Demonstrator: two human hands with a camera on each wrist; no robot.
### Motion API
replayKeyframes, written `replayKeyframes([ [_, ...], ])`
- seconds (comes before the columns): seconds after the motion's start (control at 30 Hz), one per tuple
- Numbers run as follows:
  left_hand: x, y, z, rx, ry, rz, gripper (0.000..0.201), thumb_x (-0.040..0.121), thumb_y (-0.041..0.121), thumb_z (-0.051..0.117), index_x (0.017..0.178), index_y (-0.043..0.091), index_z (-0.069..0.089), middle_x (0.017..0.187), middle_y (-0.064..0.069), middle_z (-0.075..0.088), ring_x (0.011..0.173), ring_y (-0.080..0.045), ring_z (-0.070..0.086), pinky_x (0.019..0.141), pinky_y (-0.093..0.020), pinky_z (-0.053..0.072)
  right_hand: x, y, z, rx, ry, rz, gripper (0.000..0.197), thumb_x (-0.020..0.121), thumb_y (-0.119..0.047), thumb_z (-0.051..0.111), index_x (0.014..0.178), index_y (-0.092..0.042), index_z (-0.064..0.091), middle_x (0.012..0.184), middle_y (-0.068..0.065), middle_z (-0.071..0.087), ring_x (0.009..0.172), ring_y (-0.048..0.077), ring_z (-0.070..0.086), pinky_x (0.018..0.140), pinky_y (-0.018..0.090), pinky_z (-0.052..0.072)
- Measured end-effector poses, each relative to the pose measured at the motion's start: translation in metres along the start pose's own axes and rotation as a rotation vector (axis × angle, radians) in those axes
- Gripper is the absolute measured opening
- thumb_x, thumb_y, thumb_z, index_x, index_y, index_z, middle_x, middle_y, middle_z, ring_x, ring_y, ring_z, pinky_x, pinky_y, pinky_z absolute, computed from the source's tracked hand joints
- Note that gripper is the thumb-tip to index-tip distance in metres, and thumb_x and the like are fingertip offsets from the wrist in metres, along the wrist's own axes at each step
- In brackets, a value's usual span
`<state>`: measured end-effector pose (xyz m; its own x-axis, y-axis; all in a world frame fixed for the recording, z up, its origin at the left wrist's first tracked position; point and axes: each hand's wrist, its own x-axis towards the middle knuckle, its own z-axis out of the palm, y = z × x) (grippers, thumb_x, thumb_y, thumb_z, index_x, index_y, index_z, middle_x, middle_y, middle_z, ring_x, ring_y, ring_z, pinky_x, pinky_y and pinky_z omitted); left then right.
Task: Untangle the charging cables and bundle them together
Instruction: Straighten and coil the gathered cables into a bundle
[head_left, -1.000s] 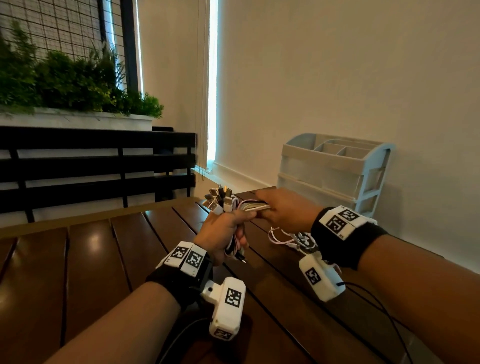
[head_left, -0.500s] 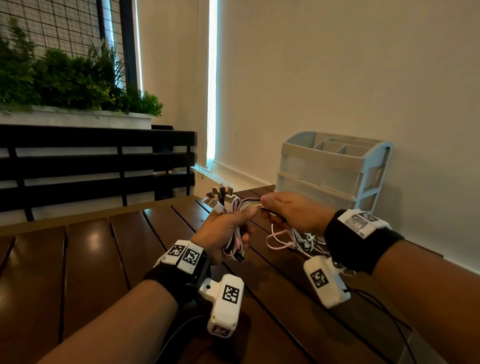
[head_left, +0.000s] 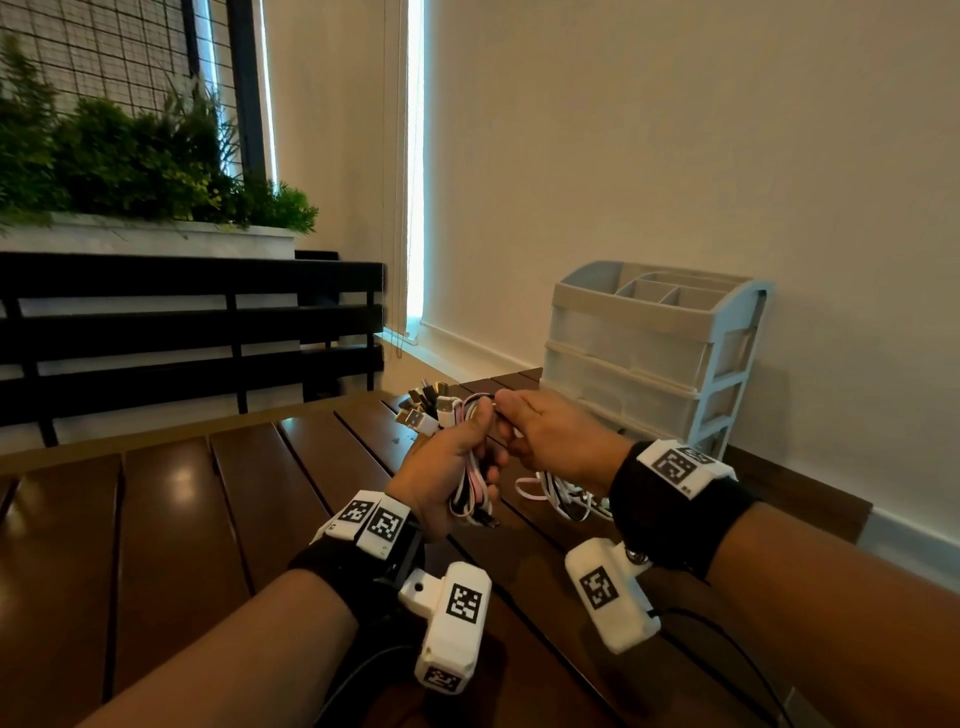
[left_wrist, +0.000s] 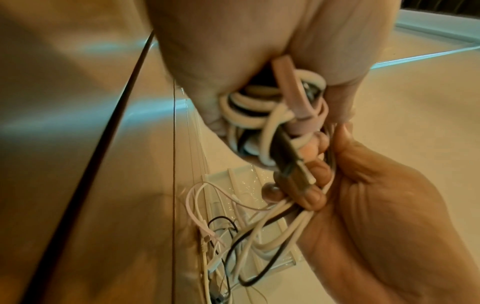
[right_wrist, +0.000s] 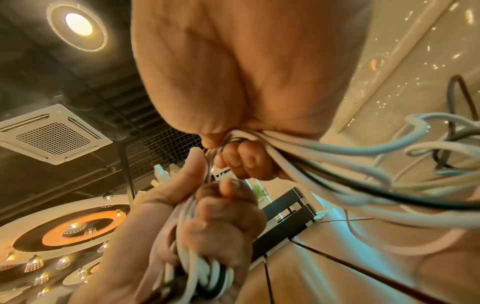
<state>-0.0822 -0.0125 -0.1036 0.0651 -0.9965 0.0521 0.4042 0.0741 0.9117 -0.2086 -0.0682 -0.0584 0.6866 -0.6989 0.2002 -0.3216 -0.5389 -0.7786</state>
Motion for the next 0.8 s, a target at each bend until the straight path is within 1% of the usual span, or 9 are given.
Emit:
replayKeyframes([
  [0.13, -0.001, -0.003, 0.005, -0.023, -0.027, -0.001, 0.044, 0.082, 0.051, 0.055, 0.082, 0.007, 0.059, 0.067, -0.009, 0.058, 0.056, -0.016, 0.057, 0.046, -0.024, 0.048, -0.007, 0.001, 0.003, 0.043, 0.037, 0.018, 0.043, 0.105, -0.032, 0.028, 0.073, -0.011, 0.048, 0.058, 0.001, 0.047, 0.048, 0.010, 0.043, 0.053, 0.026, 0.036],
  [0.27, -0.002, -0.004, 0.009, -0.057, -0.038, 0.014, 0.049, 0.082, 0.048, 0.056, 0.095, 0.001, 0.064, 0.073, -0.013, 0.066, 0.058, -0.020, 0.066, 0.049, -0.027, 0.054, -0.008, 0.002, 0.005, 0.016, 0.082, 0.043, 0.047, 0.104, -0.037, 0.030, 0.084, -0.004, 0.057, 0.067, 0.011, 0.055, 0.063, 0.022, 0.052, 0.068, 0.039, 0.045],
  [0.37, -0.001, -0.005, 0.010, -0.077, -0.023, 0.022, 0.057, 0.079, 0.049, 0.058, 0.105, -0.002, 0.061, 0.074, -0.014, 0.064, 0.059, -0.022, 0.066, 0.053, -0.030, 0.057, -0.006, 0.001, 0.008, 0.093, 0.069, 0.075, 0.046, 0.103, -0.039, 0.030, 0.072, -0.015, 0.054, 0.059, 0.002, 0.048, 0.054, 0.014, 0.044, 0.062, 0.035, 0.040],
  [0.47, 0.000, -0.007, 0.007, -0.129, -0.047, 0.014, 0.050, 0.084, 0.045, 0.056, 0.107, 0.001, 0.061, 0.068, -0.011, 0.065, 0.057, -0.022, 0.065, 0.054, -0.030, 0.057, -0.004, 0.002, 0.010, 0.151, 0.035, 0.116, 0.047, 0.103, -0.042, 0.030, 0.074, -0.015, 0.055, 0.060, 0.003, 0.049, 0.052, 0.015, 0.044, 0.060, 0.034, 0.040],
  [0.53, 0.000, -0.007, 0.006, -0.138, -0.065, 0.018, 0.042, 0.086, 0.042, 0.056, 0.103, 0.005, 0.061, 0.071, -0.011, 0.066, 0.061, -0.023, 0.067, 0.056, -0.031, 0.058, -0.005, 0.002, 0.011, 0.196, 0.020, 0.140, 0.046, 0.102, -0.043, 0.031, 0.085, -0.013, 0.062, 0.071, 0.007, 0.059, 0.062, 0.021, 0.056, 0.064, 0.035, 0.048],
  [0.57, 0.000, -0.007, 0.006, -0.142, -0.066, 0.029, 0.038, 0.087, 0.040, 0.055, 0.103, 0.006, 0.062, 0.076, -0.012, 0.069, 0.065, -0.024, 0.068, 0.057, -0.031, 0.057, -0.004, 0.002, 0.011, 0.209, 0.021, 0.146, 0.044, 0.102, -0.042, 0.032, 0.094, -0.014, 0.065, 0.082, 0.010, 0.066, 0.074, 0.026, 0.063, 0.073, 0.038, 0.053],
  [0.63, -0.001, -0.005, 0.004, -0.144, -0.079, 0.039, 0.035, 0.089, 0.037, 0.054, 0.106, 0.008, 0.063, 0.085, -0.015, 0.070, 0.069, -0.024, 0.069, 0.056, -0.030, 0.057, -0.004, -0.001, 0.010, 0.214, 0.021, 0.157, 0.041, 0.102, -0.040, 0.033, 0.104, -0.016, 0.066, 0.101, 0.015, 0.070, 0.094, 0.030, 0.067, 0.089, 0.043, 0.054],
  [0.73, -0.003, -0.005, 0.006, -0.104, -0.063, 0.042, 0.053, 0.082, 0.042, 0.059, 0.121, 0.005, 0.059, 0.100, -0.023, 0.066, 0.066, -0.024, 0.068, 0.055, -0.030, 0.057, -0.003, -0.006, 0.004, 0.227, 0.012, 0.174, 0.037, 0.103, -0.034, 0.035, 0.101, -0.012, 0.065, 0.095, 0.014, 0.069, 0.083, 0.024, 0.066, 0.084, 0.041, 0.054],
  [0.8, -0.002, -0.005, 0.006, -0.092, -0.054, 0.048, 0.058, 0.080, 0.043, 0.060, 0.123, 0.003, 0.058, 0.101, -0.022, 0.067, 0.069, -0.025, 0.069, 0.058, -0.031, 0.057, -0.003, -0.009, 0.001, 0.254, 0.022, 0.197, 0.035, 0.103, -0.030, 0.038, 0.099, -0.009, 0.065, 0.092, 0.013, 0.069, 0.081, 0.022, 0.066, 0.082, 0.039, 0.054],
])
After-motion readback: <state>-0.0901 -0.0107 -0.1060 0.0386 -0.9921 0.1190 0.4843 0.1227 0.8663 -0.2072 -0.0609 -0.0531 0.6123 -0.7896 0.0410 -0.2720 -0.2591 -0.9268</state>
